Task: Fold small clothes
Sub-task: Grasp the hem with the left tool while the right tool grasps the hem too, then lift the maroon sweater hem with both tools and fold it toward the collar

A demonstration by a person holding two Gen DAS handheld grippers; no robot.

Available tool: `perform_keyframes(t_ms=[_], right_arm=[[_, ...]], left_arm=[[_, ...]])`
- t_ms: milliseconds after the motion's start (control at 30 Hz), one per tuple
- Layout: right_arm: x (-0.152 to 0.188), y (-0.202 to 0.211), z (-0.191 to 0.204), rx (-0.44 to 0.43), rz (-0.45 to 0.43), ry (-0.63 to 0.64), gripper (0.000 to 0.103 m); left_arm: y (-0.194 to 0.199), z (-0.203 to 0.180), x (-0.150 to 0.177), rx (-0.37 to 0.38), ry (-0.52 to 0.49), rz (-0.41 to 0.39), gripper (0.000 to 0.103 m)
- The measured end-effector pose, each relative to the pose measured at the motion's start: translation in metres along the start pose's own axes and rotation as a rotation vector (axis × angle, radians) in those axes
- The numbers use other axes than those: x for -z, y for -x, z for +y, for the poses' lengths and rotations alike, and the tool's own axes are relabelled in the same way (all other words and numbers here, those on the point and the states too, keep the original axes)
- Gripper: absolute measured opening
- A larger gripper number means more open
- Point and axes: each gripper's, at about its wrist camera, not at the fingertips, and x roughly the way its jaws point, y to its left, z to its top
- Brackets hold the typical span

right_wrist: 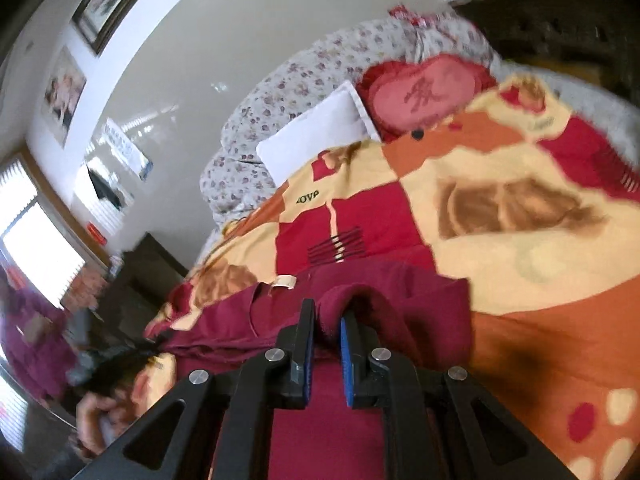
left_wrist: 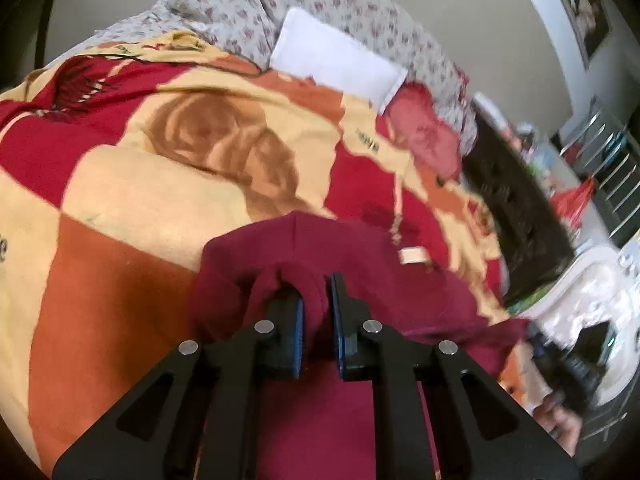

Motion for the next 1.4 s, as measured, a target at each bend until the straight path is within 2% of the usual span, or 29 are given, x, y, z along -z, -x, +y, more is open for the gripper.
perform_keyframes(t_ms=[33, 100, 133, 167, 200, 267, 333, 367, 433, 533, 633, 700, 733, 800, 867, 900, 1000, 1067, 1200, 1267, 1333, 1400], right_arm=[[0.0, 0.001, -0.003, -0.026, 0.003, -0.026, 0.019], [0.003, 0.011, -0.003, -0.067, -0.015, -0.04, 0.028], [0.006, 0.019, 0.0, -0.077, -0.025, -0.016, 0.039], [0.008, 0.024, 0.001, -0.071, -0.027, 0.004, 0.044], [0.011, 0.03, 0.003, -0.069, -0.032, 0.025, 0.048], [0.017, 0.04, 0.007, -0.054, -0.026, 0.066, 0.048], [0.024, 0.047, 0.01, 0.007, -0.006, 0.13, 0.048], [0.028, 0.046, 0.014, 0.069, 0.014, 0.177, 0.048], [0.036, 0.043, 0.025, 0.163, 0.039, 0.29, 0.048], [0.042, 0.027, 0.044, 0.236, 0.033, 0.418, 0.048], [0.031, 0.0, 0.058, 0.214, 0.012, 0.375, 0.048], [0.02, -0.027, 0.063, 0.197, 0.026, 0.331, 0.048], [0.016, -0.042, 0.062, 0.218, 0.046, 0.316, 0.048], [0.01, -0.074, 0.052, 0.324, 0.086, 0.32, 0.048], [0.008, -0.098, 0.027, 0.379, 0.138, 0.282, 0.048], [0.01, -0.106, 0.011, 0.362, 0.155, 0.26, 0.048], [0.015, -0.105, -0.012, 0.268, 0.093, 0.246, 0.051], [0.018, -0.104, -0.013, 0.266, 0.077, 0.266, 0.051], [0.012, -0.102, -0.009, 0.251, 0.122, 0.252, 0.052], [0.007, -0.089, 0.002, 0.263, 0.137, 0.247, 0.052], [0.009, -0.064, 0.022, 0.251, 0.106, 0.289, 0.052], [0.024, -0.031, 0.043, 0.222, 0.068, 0.372, 0.052]], left_arm=[[-0.003, 0.001, 0.0, -0.008, 0.001, 0.013, 0.01], [-0.003, 0.007, 0.001, 0.026, 0.025, 0.025, 0.024], [-0.001, 0.007, 0.001, 0.041, 0.028, 0.028, 0.029], [0.003, 0.008, 0.001, 0.064, 0.023, 0.031, 0.042], [0.006, 0.006, 0.0, 0.075, 0.013, 0.031, 0.054], [0.018, 0.001, -0.002, 0.06, -0.021, 0.008, 0.063], [0.035, -0.002, -0.005, 0.036, -0.041, -0.05, 0.063], [0.048, -0.005, -0.005, 0.022, -0.055, -0.111, 0.063], [0.062, -0.013, -0.001, 0.004, -0.086, -0.182, 0.063], [0.046, -0.04, 0.005, -0.009, -0.177, -0.148, 0.063], [0.008, -0.069, 0.006, -0.061, -0.264, -0.118, 0.062], [-0.016, -0.073, 0.0, -0.112, -0.276, -0.109, 0.062], [-0.026, -0.071, -0.003, -0.147, -0.274, -0.106, 0.062], [-0.05, -0.057, -0.011, -0.198, -0.218, -0.074, 0.062], [-0.067, -0.037, -0.013, -0.217, -0.177, -0.057, 0.062], [-0.07, -0.034, -0.011, -0.21, -0.193, -0.078, 0.061], [-0.079, -0.037, 0.0, -0.239, -0.29, -0.133, 0.062], [-0.082, -0.037, 0.003, -0.249, -0.319, -0.156, 0.062], [-0.079, -0.046, -0.006, -0.271, -0.319, -0.096, 0.063], [-0.058, -0.046, -0.011, -0.226, -0.288, -0.068, 0.063], [-0.028, -0.045, -0.008, -0.199, -0.28, -0.103, 0.063], [0.011, -0.041, 0.003, -0.164, -0.285, -0.143, 0.063]])
